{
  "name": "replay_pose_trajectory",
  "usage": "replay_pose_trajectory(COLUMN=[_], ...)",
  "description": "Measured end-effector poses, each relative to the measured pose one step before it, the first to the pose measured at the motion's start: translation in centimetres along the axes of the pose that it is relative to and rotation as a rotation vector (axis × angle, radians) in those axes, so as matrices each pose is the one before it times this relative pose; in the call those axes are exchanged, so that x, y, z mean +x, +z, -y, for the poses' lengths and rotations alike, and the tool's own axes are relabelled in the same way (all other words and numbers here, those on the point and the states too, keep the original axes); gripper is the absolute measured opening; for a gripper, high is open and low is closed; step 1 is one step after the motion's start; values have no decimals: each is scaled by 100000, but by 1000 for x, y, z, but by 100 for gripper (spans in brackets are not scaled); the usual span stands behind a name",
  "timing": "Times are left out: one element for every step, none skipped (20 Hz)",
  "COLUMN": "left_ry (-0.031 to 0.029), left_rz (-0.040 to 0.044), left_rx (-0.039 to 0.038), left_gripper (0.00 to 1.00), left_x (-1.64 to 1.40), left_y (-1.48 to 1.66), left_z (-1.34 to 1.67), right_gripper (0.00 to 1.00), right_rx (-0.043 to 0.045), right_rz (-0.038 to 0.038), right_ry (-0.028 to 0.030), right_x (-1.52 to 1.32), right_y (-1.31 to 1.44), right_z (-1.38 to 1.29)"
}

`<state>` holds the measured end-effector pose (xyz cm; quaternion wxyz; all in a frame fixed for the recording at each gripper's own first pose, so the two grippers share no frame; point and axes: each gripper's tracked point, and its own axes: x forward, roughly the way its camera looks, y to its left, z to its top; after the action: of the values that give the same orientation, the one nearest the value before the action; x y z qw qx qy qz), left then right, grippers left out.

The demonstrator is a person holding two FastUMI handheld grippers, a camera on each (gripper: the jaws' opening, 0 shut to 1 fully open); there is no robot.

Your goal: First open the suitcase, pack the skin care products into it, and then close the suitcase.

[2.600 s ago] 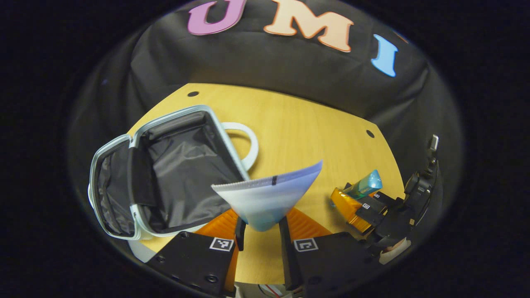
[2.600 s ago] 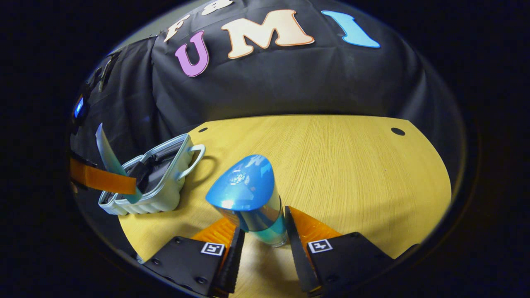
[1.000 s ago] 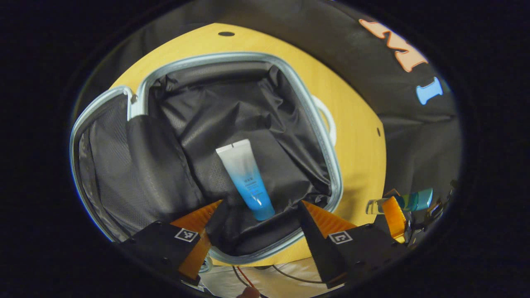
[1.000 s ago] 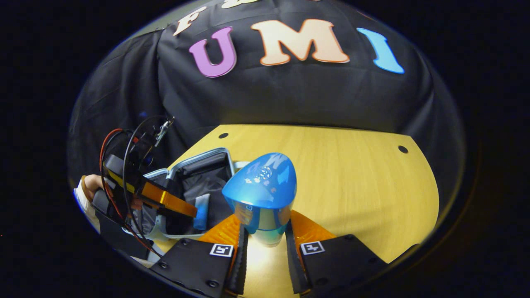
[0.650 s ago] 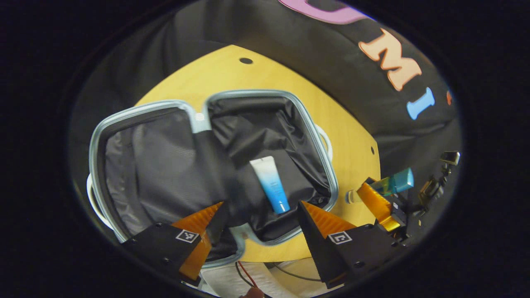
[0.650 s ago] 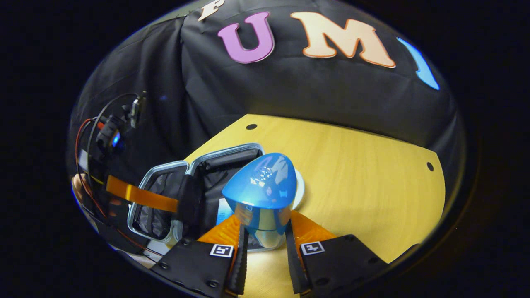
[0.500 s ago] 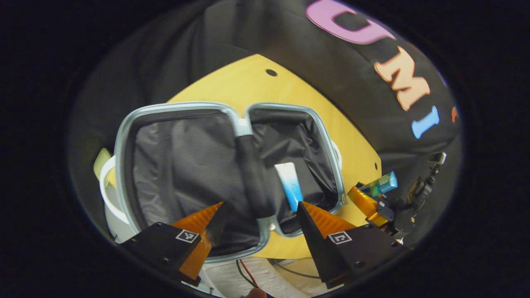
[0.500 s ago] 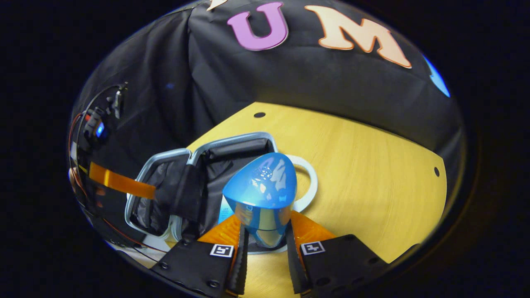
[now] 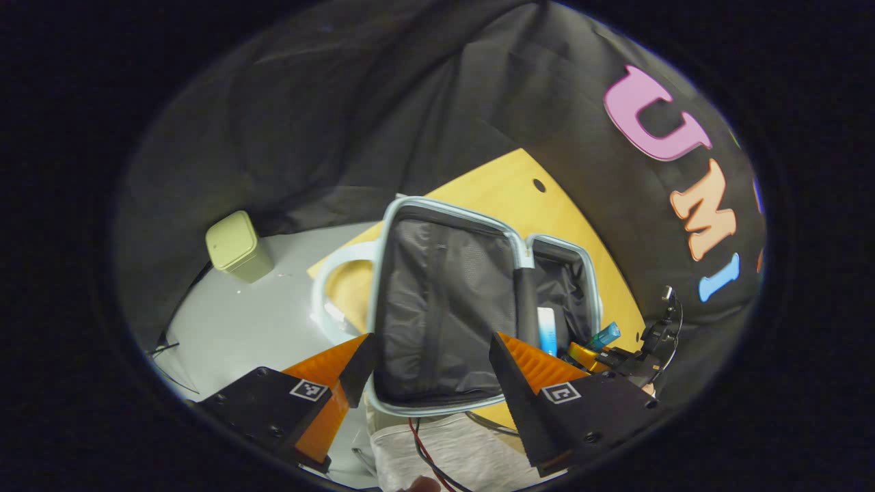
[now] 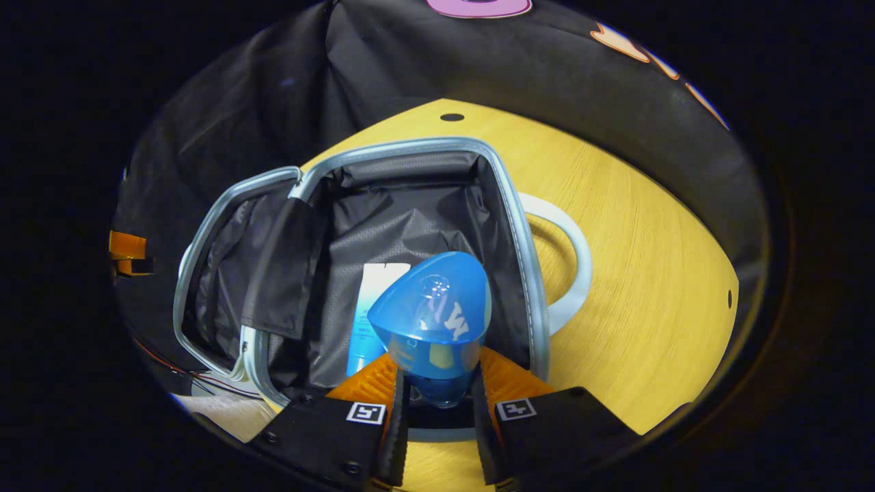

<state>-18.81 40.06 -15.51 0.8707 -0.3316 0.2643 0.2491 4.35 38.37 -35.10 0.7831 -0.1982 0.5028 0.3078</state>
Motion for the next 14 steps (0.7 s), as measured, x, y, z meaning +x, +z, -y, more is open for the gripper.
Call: replay_pose_trajectory(left_ry=[1718, 1256, 832, 796, 966, 496, 365, 292, -27, 44, -445, -224, 397, 243], left_rz=[330, -169, -29, -100, -139, -122, -263, -163, -372, -283, -307, -227, -189, -320], left_rx=[-1660, -1995, -2167, -1978, -1755, -1436, -1357, -1111, -1101, -1308, -820, -679, -294, 88], left_gripper=[97, 97, 97, 97, 97, 97, 97, 94, 97, 97, 97, 97, 97, 97], left_x=[-447, -139, -135, 133, -22, -155, -211, -219, -175, 192, 191, 391, 268, 381], left_y=[50, -46, -33, -113, -10, -62, 39, 254, 35, 272, 107, 67, 39, -212], left_z=[-1354, -1298, -1112, -876, -916, -781, -630, -403, -250, 20, 5, -22, -259, -333], right_gripper=[41, 41, 41, 41, 45, 45, 45, 41, 41, 43, 44, 44, 49, 47], right_rx=[-302, 408, 576, 507, 436, 201, -95, -618, -664, -332, -788, -202, 474, 890], right_rz=[444, -769, -116, -254, -26, -810, -663, -667, -721, -1127, 242, 64, 1110, 1477], right_ry=[-261, -824, -680, -744, -811, -734, -624, -554, -518, -312, -80, 268, 207, 112], right_x=[186, 290, 180, 404, 304, 251, 358, 331, 270, 135, 182, -30, -154, 1], right_y=[259, 67, 312, 172, 264, -108, -81, -233, -268, -345, 18, -18, 360, 287], right_z=[-66, -58, 81, 86, 144, -57, 24, -65, 47, 39, -77, -258, -124, -119])
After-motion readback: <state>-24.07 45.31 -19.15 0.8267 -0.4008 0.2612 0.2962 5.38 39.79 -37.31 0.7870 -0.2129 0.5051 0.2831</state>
